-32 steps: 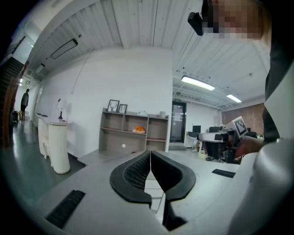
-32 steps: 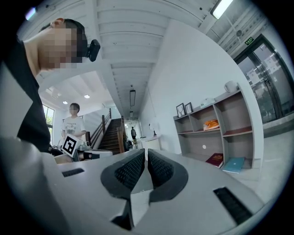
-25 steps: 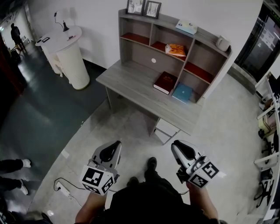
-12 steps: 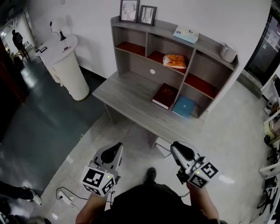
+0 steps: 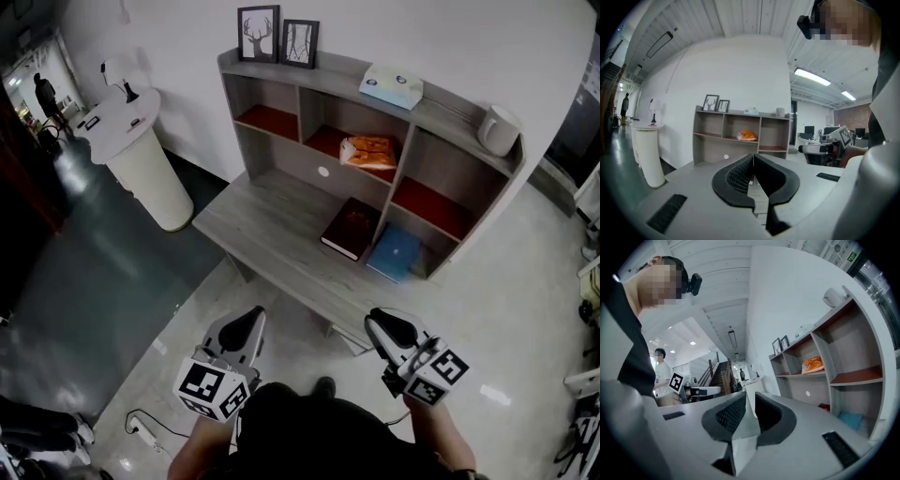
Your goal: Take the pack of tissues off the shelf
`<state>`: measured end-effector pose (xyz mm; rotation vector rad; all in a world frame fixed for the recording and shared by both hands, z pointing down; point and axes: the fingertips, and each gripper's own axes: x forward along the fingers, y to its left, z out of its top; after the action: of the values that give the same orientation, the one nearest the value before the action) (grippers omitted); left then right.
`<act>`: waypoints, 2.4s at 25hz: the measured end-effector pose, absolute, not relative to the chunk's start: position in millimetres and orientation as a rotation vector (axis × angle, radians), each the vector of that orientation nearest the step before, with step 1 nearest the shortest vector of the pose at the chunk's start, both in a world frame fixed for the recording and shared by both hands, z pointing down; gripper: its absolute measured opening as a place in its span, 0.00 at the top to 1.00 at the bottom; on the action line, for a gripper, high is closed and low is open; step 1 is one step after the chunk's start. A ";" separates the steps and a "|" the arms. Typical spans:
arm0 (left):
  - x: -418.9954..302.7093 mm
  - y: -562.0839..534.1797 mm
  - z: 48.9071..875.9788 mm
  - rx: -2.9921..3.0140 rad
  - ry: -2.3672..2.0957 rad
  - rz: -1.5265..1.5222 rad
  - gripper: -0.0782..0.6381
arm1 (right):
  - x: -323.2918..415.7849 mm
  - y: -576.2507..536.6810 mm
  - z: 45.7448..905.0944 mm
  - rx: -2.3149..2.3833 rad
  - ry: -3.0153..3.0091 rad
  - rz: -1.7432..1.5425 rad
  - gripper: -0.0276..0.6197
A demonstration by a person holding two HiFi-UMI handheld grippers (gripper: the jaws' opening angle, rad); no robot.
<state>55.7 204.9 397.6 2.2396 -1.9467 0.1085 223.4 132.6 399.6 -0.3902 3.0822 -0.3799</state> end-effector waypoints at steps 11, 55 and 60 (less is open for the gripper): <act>49.8 141.5 405.4 2.275 -1.907 0.110 0.87 | 207.6 85.9 407.8 -0.408 3.081 -0.405 0.93; 16.7 -210.5 427.7 2.874 -1.150 0.606 0.53 | 118.2 -97.0 393.8 -1.193 2.844 -0.406 0.93; 29.3 -230.7 442.4 2.858 -1.172 0.705 0.50 | 125.8 -104.8 394.2 -1.191 2.839 -0.421 0.92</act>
<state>29.3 -230.7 442.4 2.8576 -1.1719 0.7049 125.8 -104.8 394.2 -1.1908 2.8387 -0.4214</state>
